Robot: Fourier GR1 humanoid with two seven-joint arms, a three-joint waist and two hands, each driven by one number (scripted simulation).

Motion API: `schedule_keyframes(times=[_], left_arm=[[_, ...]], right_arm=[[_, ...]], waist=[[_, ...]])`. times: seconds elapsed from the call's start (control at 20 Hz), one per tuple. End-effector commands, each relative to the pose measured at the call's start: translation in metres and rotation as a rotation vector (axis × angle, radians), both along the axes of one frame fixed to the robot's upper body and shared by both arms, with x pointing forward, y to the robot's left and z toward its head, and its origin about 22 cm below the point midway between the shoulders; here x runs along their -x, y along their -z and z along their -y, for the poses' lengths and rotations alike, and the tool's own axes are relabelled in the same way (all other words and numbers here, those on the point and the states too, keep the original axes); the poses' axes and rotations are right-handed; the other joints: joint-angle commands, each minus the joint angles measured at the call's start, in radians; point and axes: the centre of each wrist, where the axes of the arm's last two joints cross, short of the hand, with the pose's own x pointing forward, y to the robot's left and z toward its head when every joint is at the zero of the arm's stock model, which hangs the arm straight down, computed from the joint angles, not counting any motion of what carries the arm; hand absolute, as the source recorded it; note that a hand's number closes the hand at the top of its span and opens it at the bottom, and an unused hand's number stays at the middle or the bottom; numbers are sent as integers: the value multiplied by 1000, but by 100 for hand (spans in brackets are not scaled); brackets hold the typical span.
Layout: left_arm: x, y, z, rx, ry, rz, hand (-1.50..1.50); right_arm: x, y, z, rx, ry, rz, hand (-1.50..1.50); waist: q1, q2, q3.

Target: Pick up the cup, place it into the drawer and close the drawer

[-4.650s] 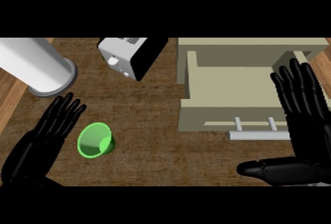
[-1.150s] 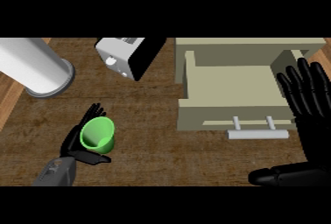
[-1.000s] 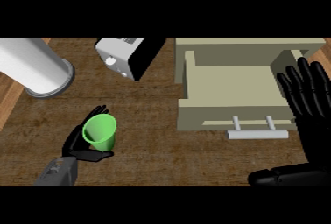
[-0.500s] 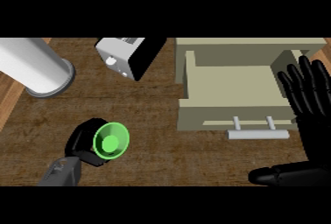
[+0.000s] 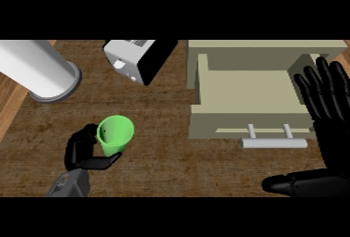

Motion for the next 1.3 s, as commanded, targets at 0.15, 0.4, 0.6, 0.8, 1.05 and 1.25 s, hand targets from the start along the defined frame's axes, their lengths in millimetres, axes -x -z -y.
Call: schedule_keyframes(times=[0.15,0.4,0.6,0.8,1.05,1.25], left_arm=[[-20,-21,11,52,16,188,150],[-37,-67,40,17,145,238,150],[-41,-108,47,-12,188,262,150],[-58,-154,97,30,236,267,150],[-68,-208,96,35,234,262,150],[-85,-240,125,-12,235,290,150]], right_arm=[[3,0,6,8,-6,-14,-150],[4,0,-1,3,19,-26,-150],[-4,-6,19,-2,15,-23,-150],[5,-3,7,-9,15,-12,-150],[20,7,1,6,25,-24,-150],[5,14,19,-12,24,1,-150]], waist=[[0,-1,1],[15,-7,2],[13,-5,2],[4,-6,1],[-2,-3,1],[-6,-1,1]])
